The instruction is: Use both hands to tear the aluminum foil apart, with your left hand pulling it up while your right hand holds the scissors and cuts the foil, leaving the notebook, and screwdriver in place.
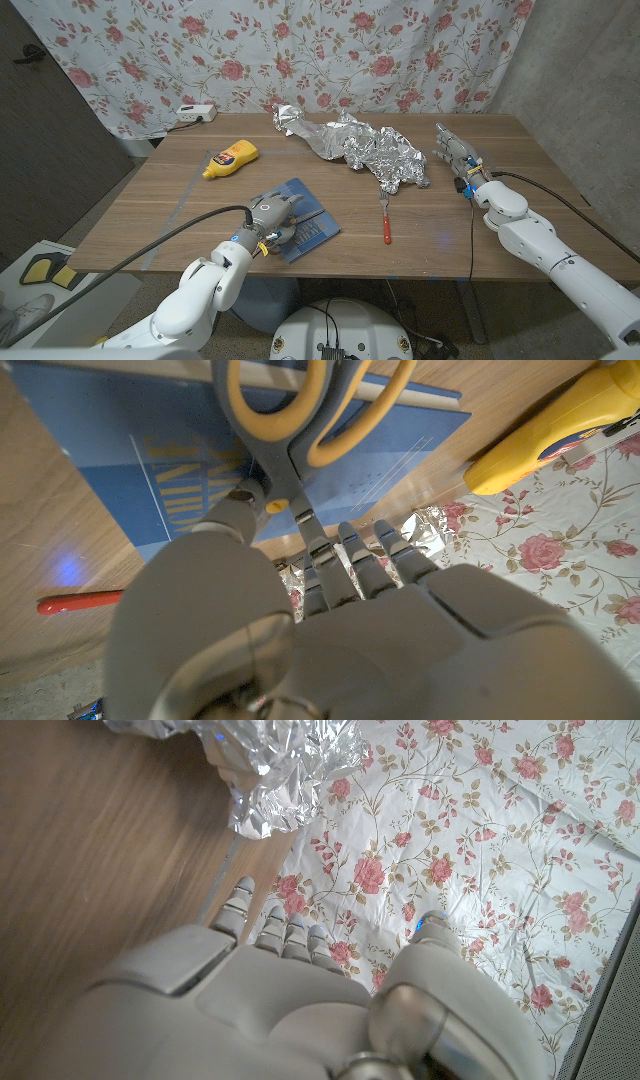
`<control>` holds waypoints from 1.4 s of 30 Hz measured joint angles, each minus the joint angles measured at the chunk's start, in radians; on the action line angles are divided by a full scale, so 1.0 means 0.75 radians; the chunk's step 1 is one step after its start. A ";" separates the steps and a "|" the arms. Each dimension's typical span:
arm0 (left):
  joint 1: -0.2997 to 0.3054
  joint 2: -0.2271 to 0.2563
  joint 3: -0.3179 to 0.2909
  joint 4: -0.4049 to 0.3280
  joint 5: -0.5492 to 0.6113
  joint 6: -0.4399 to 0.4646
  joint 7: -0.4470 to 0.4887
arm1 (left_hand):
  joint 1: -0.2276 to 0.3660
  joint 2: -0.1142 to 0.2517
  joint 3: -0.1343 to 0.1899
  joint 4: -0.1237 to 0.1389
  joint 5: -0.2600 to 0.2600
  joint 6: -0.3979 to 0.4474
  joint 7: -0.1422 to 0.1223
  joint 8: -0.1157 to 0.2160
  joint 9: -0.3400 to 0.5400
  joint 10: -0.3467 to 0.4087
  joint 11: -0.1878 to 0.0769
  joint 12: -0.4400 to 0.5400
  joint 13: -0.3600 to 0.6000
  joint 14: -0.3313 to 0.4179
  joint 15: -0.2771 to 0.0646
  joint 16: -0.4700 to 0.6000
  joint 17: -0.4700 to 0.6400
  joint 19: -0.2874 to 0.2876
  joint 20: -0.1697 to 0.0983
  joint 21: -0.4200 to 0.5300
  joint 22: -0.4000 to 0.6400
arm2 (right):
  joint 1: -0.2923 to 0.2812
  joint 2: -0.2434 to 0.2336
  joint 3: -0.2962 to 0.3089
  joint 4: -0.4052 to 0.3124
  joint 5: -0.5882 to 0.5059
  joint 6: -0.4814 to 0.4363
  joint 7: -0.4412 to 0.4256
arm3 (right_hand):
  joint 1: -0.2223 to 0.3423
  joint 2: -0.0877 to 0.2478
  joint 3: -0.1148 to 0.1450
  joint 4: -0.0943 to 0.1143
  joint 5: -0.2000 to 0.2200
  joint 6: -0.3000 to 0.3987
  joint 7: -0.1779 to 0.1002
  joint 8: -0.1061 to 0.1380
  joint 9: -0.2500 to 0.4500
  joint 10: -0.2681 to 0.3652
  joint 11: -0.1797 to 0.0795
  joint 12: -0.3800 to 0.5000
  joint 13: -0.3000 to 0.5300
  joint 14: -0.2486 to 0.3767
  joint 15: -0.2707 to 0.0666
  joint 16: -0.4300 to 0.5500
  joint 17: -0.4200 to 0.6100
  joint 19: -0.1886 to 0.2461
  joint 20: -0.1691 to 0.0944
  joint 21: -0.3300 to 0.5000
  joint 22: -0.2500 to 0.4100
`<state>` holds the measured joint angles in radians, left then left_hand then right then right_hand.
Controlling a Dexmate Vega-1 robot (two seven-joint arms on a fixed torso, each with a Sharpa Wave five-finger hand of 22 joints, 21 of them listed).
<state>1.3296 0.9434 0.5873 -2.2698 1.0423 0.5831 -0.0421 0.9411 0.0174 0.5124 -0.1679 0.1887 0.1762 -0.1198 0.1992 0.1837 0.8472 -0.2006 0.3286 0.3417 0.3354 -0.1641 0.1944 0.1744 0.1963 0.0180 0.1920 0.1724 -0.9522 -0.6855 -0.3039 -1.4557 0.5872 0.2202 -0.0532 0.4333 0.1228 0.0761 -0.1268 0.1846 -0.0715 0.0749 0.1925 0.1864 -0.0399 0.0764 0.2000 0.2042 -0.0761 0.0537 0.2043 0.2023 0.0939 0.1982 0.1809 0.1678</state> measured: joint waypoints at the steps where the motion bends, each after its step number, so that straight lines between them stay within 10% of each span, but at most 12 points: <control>1: 0.000 -0.001 0.001 0.000 0.000 0.000 0.000 | 0.000 0.000 0.000 0.000 0.000 0.000 0.000 0.000 0.000 0.000 0.000 0.003 0.000 0.000 0.000 0.000 0.000 0.000 0.000 0.000 0.000 | 0.000 0.000 0.000 0.000 0.000 0.000 0.000 | 0.000 0.000 0.000 0.000 0.000 0.000 0.000 0.000 0.000 0.000 0.000 0.000 0.000 0.000 0.000 0.000 0.000 0.000 0.000 0.000 0.000; 25: 0.006 -0.035 0.023 0.024 0.015 -0.010 0.070 | 0.192 0.068 -0.072 -0.013 0.015 0.046 0.003 0.001 0.006 0.090 0.091 0.074 0.006 0.130 -0.033 0.067 0.054 0.032 0.011 0.001 0.000 | 0.011 0.011 0.000 0.033 0.016 0.006 0.022 | 0.000 0.000 0.006 0.006 0.000 0.000 0.000 0.000 0.000 0.000 0.000 0.000 0.000 0.000 0.000 0.000 0.000 0.000 0.000 0.000 0.000; 42: 0.012 -0.057 0.010 0.036 0.007 -0.009 0.133 | 0.244 0.082 -0.112 -0.009 0.015 0.029 0.032 -0.010 0.007 0.082 0.083 0.074 0.006 0.166 -0.036 0.087 0.083 0.048 0.024 0.002 0.000 | 0.016 0.014 0.001 0.046 0.022 0.013 0.027 | 0.000 0.000 0.009 0.002 0.000 0.000 0.000 0.000 0.000 0.000 0.000 0.000 0.000 0.000 0.000 0.000 0.000 0.000 0.000 0.000 0.000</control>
<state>1.3385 0.9004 0.5947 -2.2428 1.0472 0.5768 0.0579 1.1244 0.0789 0.4280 -0.1745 0.2001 0.1982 -0.0955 0.1920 0.1887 0.9089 -0.1382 0.3842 0.3462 0.4601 -0.1911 0.2595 0.2363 0.2325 0.0358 0.1933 0.1724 -0.9399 -0.6749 -0.3032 -1.4210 0.6040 0.2298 -0.0328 0.4332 0.1228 0.0830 -0.1254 0.1846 -0.0716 0.0749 0.1925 0.1864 -0.0400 0.0764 0.2000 0.2042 -0.0761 0.0537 0.2043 0.2022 0.0939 0.1982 0.1809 0.1678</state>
